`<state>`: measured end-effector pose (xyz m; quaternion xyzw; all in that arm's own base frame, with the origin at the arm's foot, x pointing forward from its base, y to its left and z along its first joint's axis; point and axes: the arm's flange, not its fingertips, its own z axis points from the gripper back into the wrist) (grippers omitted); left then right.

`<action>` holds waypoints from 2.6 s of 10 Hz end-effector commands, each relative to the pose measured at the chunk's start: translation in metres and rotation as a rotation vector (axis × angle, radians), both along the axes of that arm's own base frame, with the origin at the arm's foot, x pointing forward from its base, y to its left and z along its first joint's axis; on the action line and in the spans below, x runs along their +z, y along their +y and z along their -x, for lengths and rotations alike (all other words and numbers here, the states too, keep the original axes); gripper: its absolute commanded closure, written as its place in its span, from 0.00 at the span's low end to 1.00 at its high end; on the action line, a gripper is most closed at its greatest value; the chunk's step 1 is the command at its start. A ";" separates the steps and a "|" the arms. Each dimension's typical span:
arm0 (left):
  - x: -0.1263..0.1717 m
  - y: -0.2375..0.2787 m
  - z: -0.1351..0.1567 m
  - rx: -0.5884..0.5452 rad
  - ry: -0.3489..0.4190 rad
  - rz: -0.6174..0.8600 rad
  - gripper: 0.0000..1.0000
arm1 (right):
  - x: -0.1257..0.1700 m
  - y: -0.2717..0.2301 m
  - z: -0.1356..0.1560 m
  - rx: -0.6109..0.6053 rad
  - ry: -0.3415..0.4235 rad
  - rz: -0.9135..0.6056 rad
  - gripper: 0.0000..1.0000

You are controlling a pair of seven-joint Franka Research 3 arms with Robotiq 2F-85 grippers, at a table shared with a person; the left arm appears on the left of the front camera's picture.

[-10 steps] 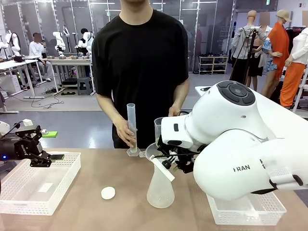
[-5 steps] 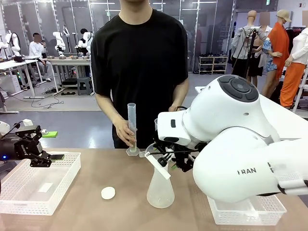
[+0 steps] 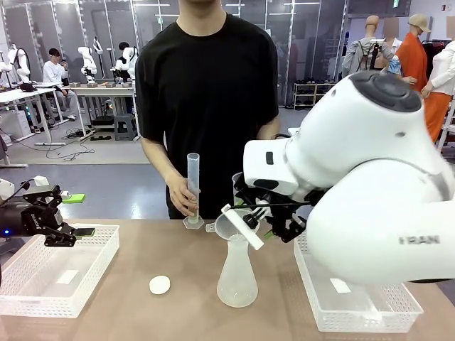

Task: Prepare the solutions needed for the experiment.
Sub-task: Once the solution is in the Big flask , pick up the Plastic Funnel and place it back into the right Organizing basket.

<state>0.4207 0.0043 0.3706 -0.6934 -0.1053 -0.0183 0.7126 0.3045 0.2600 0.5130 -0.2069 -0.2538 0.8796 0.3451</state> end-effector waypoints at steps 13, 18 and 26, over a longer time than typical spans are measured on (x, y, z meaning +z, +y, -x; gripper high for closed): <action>0.001 0.000 0.000 0.000 -0.006 0.001 0.00 | 0.039 -0.087 -0.020 -0.511 0.404 -0.308 0.15; 0.001 0.000 0.000 0.000 -0.006 0.001 0.00 | 0.017 -0.172 -0.076 -1.045 0.921 -0.721 0.15; 0.001 0.000 0.000 0.000 -0.006 0.001 0.00 | -0.032 -0.228 -0.105 -1.312 1.242 -0.961 0.15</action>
